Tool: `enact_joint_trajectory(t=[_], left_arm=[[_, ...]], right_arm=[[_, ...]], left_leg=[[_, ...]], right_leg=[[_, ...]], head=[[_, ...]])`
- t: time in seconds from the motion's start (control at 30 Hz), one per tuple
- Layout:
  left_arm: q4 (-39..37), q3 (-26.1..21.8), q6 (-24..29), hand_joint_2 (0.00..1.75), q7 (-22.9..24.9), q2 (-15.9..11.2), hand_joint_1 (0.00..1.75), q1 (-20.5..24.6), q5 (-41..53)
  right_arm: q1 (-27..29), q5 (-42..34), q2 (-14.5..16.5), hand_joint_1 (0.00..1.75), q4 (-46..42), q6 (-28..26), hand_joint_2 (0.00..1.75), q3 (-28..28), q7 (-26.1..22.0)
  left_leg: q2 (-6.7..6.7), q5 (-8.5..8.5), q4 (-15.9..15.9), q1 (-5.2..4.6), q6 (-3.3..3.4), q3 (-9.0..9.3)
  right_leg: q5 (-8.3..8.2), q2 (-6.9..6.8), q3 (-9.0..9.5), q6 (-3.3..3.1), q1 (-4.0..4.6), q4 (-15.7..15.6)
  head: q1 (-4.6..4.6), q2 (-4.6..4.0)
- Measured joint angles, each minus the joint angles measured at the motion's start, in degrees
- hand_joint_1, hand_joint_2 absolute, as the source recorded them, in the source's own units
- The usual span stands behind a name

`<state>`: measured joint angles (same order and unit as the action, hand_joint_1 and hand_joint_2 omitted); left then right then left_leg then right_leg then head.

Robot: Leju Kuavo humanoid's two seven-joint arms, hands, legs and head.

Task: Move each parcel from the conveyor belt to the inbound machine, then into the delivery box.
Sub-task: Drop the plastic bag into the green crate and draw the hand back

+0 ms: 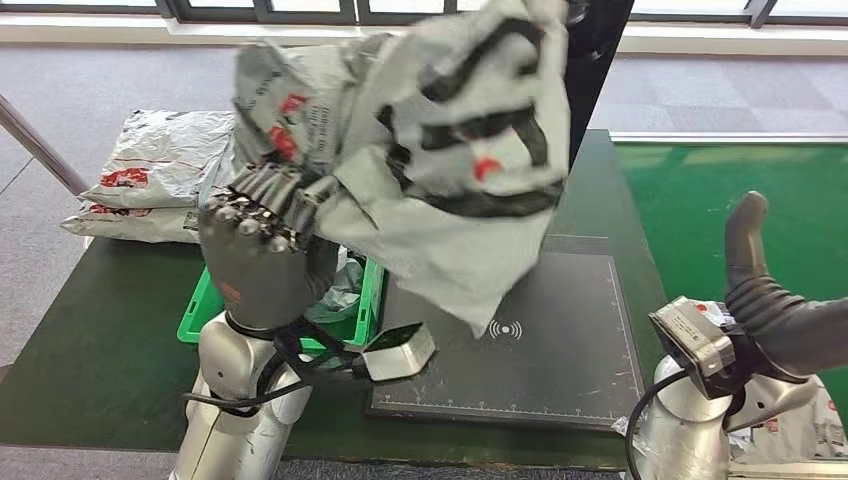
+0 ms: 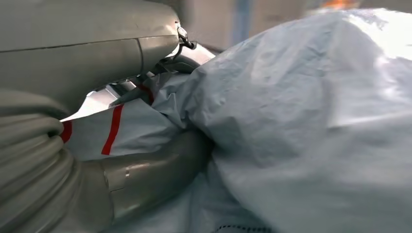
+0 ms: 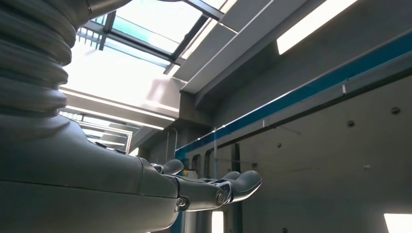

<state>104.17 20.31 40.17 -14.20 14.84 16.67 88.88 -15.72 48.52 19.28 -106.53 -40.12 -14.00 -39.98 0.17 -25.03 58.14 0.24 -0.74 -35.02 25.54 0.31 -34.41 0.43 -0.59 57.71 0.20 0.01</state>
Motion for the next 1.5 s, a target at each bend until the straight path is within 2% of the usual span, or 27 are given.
enact_joint_trajectory(t=[0.13,0.2,0.33,0.4,0.6,0.73,1.03,1.07,1.17,1.2,1.3,1.5], left_arm=[[1.6,-3.3,0.0,1.75,2.1,2.3,1.75,-1.8,0.0],[-1.2,-5.9,0.0,1.75,5.6,2.7,1.75,-2.1,0.0],[-17.3,-10.2,-0.3,1.75,20.7,1.2,1.75,0.2,-0.7],[-24.1,-10.4,-0.4,1.75,25.3,-0.2,1.75,1.2,-1.5],[-28.4,-10.4,-0.4,1.75,25.9,-0.9,1.75,1.9,-1.7],[-38.6,-11.4,-0.4,1.75,28.8,-1.1,1.75,3.0,-0.3],[-48.6,-15.3,-3.1,1.75,30.9,-1.5,1.75,4.7,-0.2],[-49.4,-15.6,-3.5,1.75,31.5,-1.6,1.61,5.1,-0.1],[-51.4,-16.2,-3.9,1.75,32.9,-1.8,0.31,6.4,0.0],[-51.9,-16.5,-3.7,1.31,33.2,-1.8,0.0,6.7,0.0],[-52.7,-17.5,-1.9,0.0,33.7,-1.8,0.0,7.0,0.0],[-49.5,-19.9,-0.2,0.0,30.3,-1.8,0.0,4.8,-0.6]], right_arm=[[0.1,0.0,0.0,0.0,-0.2,0.0,1.75,-0.1,0.0],[0.4,0.0,0.0,0.0,-0.7,0.0,1.75,-0.5,0.0],[1.0,0.6,0.0,0.0,-1.9,0.0,1.75,-1.3,2.0],[1.1,1.9,0.0,0.0,-2.4,0.0,1.75,-1.3,4.1],[1.2,2.2,0.0,0.0,-2.8,0.0,1.75,-1.3,4.6],[1.5,-0.8,-0.1,0.0,-2.6,0.0,1.75,-1.5,0.3],[1.8,-1.0,-0.2,0.0,-1.8,0.0,1.75,-1.5,0.0],[1.8,-1.0,-0.2,0.0,-1.7,0.0,1.75,-1.5,0.0],[1.8,-1.0,-0.2,0.0,-1.5,0.0,1.75,-1.5,0.0],[1.8,-1.0,-0.2,0.0,-1.5,0.0,1.75,-1.5,0.0],[1.8,-1.0,-0.2,0.0,-1.2,0.0,1.75,-1.5,0.0],[1.8,-0.8,-0.2,0.0,-0.7,0.0,1.75,-1.5,0.0]], left_leg=[[0.0,0.07,0.0,0.1,-0.05,0.02],[-0.01,0.06,0.0,0.1,-0.05,0.05],[-0.01,0.12,0.0,0.1,-0.1,0.06],[0.03,0.17,0.0,0.11,-0.14,0.04],[0.05,0.2,0.0,0.14,-0.12,0.04],[0.02,0.16,0.0,0.12,-0.11,0.0],[0.01,0.15,0.0,0.14,-0.12,0.0],[0.0,0.16,0.0,0.14,-0.12,0.01],[-0.05,0.16,0.0,0.14,-0.12,0.07],[-0.06,0.16,-0.1,0.14,-0.12,0.09],[-0.05,0.16,-0.1,0.13,-0.13,0.12],[-0.03,0.21,-0.1,0.14,-0.17,0.15]], right_leg=[[-0.01,-0.01,0.01,-0.01,0.0,0.0],[-0.01,-0.02,0.02,-0.01,-0.02,0.0],[-0.08,-0.03,0.03,-0.08,0.0,0.0],[-0.16,0.02,-0.02,-0.14,0.03,0.0],[-0.19,0.04,-0.03,-0.15,0.03,0.0],[-0.16,0.01,-0.03,-0.13,0.0,0.0],[-0.14,-0.02,-0.03,-0.15,0.04,0.0],[-0.14,-0.03,-0.01,-0.15,0.04,0.0],[-0.13,-0.07,0.09,-0.15,0.03,0.0],[-0.13,-0.08,0.12,-0.15,0.03,0.0],[-0.14,-0.07,0.13,-0.16,0.04,0.0],[-0.16,-0.06,0.12,-0.19,0.08,0.0]], head=[[0.01,-0.01],[0.01,-0.01],[-0.01,-0.01],[0.0,-0.01],[0.02,-0.01],[0.01,-0.01],[0.01,0.0],[0.01,0.0],[0.01,0.0],[0.02,0.01],[0.01,0.0],[0.0,0.0]])
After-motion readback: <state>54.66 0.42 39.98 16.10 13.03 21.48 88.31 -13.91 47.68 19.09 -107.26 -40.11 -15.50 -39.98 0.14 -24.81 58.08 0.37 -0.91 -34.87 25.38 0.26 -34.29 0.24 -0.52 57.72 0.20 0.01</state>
